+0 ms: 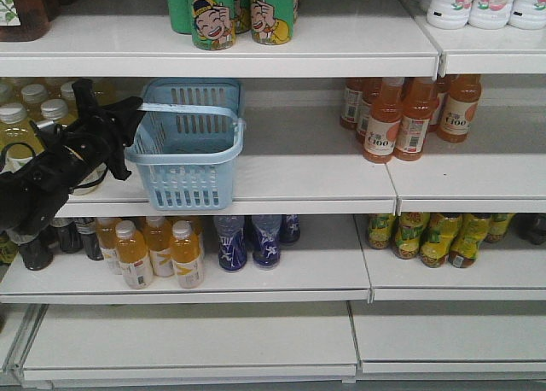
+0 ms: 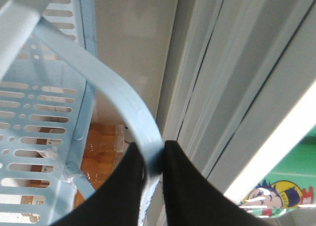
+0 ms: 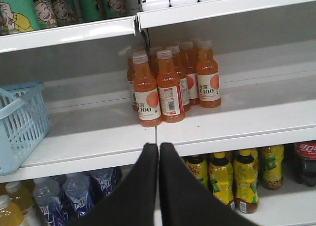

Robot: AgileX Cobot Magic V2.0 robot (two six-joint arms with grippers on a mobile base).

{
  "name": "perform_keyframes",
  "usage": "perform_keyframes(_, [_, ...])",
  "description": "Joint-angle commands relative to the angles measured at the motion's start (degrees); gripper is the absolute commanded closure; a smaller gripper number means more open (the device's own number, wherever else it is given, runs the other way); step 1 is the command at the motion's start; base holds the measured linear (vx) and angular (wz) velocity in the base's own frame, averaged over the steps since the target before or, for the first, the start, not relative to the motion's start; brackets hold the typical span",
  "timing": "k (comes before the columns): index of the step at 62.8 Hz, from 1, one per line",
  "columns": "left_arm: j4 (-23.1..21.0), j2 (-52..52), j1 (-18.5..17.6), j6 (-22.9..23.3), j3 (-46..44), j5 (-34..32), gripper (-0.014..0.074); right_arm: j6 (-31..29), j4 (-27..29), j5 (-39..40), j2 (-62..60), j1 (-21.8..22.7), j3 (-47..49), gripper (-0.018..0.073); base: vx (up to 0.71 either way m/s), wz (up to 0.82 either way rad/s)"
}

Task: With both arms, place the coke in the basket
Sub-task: 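Lift the basket by its handle off the shelf with the left gripper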

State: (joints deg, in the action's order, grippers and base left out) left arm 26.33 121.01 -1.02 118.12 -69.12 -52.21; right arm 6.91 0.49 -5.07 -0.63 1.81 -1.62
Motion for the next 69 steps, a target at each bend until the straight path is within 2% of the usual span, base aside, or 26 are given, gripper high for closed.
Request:
perform_keyframes(1, [0.68, -3.12, -0.09, -0.21, -1.64, -5.14, 0.0605, 0.04, -0.49, 4.04, -0.70, -0.12, -0.43, 0.0564, 0.00, 0.00])
perform_keyframes(8, [5.81, -3.24, -0.09, 0.32, -1.64, -8.35, 0.0604, 0.04, -0.49, 4.04, -0.70, -0.12, -0.43, 0.0564, 0.00, 0.00])
perform_keyframes(22, [17.60, -3.57, -0.09, 5.61, -1.59, -18.89, 0.0604, 0.04, -0.49, 4.04, -0.70, -0.12, -0.43, 0.0564, 0.00, 0.00])
perform_keyframes(33, [26.66, -6.32, -0.09, 5.85, 0.01, -21.50, 0.0604, 0.04, -0.49, 4.04, -0.70, -0.12, -0.43, 0.0564, 0.00, 0.00])
perform_keyframes(45, [31.53, -12.87, -0.09, 5.85, 8.73, -23.44, 0.0604, 0.04, -0.49, 4.04, -0.70, -0.12, -0.43, 0.0564, 0.00, 0.00])
perform_keyframes(55, [37.94, -19.79, -0.43, 5.80, 18.60, -26.56, 0.0604, 0.04, -0.49, 4.04, -0.70, -0.12, -0.43, 0.0564, 0.00, 0.00])
perform_keyframes(63, [43.07, -25.58, -2.71, 5.80, 25.27, -26.56, 0.0604, 0.04, -0.49, 4.04, -0.70, -0.12, -0.43, 0.0564, 0.00, 0.00])
perform_keyframes(69, [44.73, -29.08, -5.83, 5.80, 28.51, -26.56, 0.0604, 0.04, -0.49, 4.04, -0.70, -0.12, -0.43, 0.0564, 0.00, 0.00])
